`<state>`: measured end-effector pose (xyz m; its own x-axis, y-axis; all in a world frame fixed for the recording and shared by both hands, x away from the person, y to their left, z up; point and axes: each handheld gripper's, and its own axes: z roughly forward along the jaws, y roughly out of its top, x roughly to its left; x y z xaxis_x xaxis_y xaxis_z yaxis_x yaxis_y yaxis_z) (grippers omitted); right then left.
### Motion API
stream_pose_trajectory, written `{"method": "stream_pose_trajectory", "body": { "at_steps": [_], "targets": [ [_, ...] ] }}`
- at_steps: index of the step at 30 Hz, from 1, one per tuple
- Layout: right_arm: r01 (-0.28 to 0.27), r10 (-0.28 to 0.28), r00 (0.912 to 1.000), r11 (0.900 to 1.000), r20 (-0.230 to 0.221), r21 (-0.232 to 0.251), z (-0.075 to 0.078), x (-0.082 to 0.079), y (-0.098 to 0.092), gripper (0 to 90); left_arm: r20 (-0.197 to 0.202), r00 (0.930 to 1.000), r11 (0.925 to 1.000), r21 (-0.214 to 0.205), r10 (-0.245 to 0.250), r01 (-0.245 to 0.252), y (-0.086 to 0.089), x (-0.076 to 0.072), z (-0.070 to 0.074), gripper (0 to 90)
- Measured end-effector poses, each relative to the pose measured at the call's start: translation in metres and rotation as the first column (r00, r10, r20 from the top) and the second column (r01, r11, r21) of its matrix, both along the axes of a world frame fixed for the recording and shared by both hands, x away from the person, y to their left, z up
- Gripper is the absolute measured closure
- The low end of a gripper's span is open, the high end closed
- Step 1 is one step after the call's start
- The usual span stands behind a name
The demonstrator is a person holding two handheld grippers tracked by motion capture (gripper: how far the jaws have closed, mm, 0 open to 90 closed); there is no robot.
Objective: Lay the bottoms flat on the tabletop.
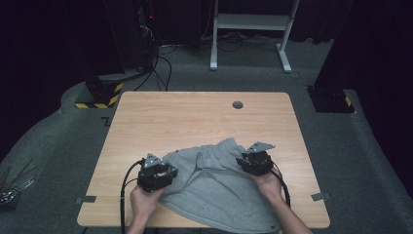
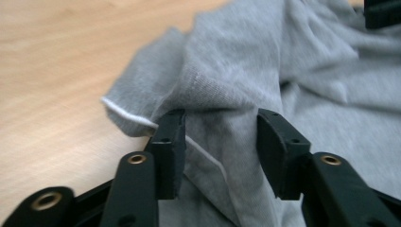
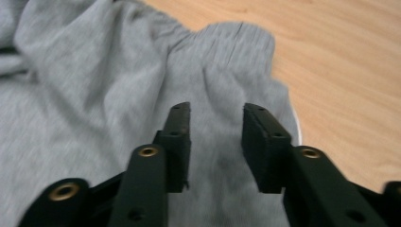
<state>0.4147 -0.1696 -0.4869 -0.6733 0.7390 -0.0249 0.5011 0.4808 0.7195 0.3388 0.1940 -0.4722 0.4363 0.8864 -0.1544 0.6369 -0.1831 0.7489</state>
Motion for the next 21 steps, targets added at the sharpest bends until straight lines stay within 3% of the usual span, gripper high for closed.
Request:
{"method": "stream_pose_trajectory", "body": {
  "at_steps": [2,4,6,9,11,12,13,14,17,19,21],
  "targets": [
    [0.016,-0.016,0.9999,0.9998,0.000,-0.012,0.000,0.007,0.005,55.8,0.007,0.9997,0.9997,-0.012,0.023,-0.022,0.002,0.004,0.001,50.5],
    [0.035,-0.035,0.9994,0.9992,-0.003,-0.020,-0.001,0.015,0.009,52.0,-0.009,0.9995,0.9994,-0.015,0.030,-0.030,0.003,0.008,-0.002,50.4],
    [0.056,-0.057,0.9974,0.9979,-0.043,-0.034,-0.004,0.025,0.013,46.5,-0.042,0.9988,0.9996,-0.007,0.026,-0.026,0.002,0.011,-0.009,51.0],
    [0.079,-0.083,0.9948,0.9944,-0.059,-0.069,-0.010,0.034,0.014,43.1,-0.073,0.9972,0.9999,0.006,0.016,-0.016,-0.001,0.012,-0.022,54.5],
    [0.085,-0.094,0.9906,0.9926,-0.099,-0.087,-0.017,0.039,0.014,42.9,-0.096,0.9953,0.9998,0.015,0.011,-0.009,-0.004,0.012,-0.033,57.2],
    [0.089,-0.098,0.9890,0.9923,-0.111,-0.086,-0.020,0.040,0.014,44.5,-0.099,0.9951,0.9995,0.030,0.007,-0.004,-0.006,0.011,-0.038,58.1],
    [0.067,-0.075,0.9898,0.9956,-0.122,-0.066,-0.020,0.040,0.012,60.0,-0.092,0.9958,0.9994,0.036,0.004,-0.001,-0.007,0.011,-0.040,59.1],
    [0.067,-0.075,0.9898,0.9956,-0.122,-0.066,-0.020,0.040,0.012,60.0,-0.083,0.9965,0.9998,0.019,0.011,-0.009,-0.006,0.009,-0.042,59.1],
    [0.006,-0.017,0.9947,0.9935,-0.101,-0.113,-0.016,0.037,0.018,83.8,-0.077,0.9969,0.9999,0.001,0.015,-0.015,-0.004,0.008,-0.044,59.1],
    [0.001,-0.011,0.9965,0.9920,-0.083,-0.126,-0.013,0.037,0.020,85.1,-0.066,0.9977,0.9998,-0.004,0.017,-0.018,-0.003,0.007,-0.045,58.7],
    [0.022,-0.028,0.9982,0.9938,-0.052,-0.109,-0.006,0.041,0.016,85.5,-0.053,0.9984,0.9997,-0.014,0.021,-0.022,-0.003,0.006,-0.047,58.2]
  ]
}}
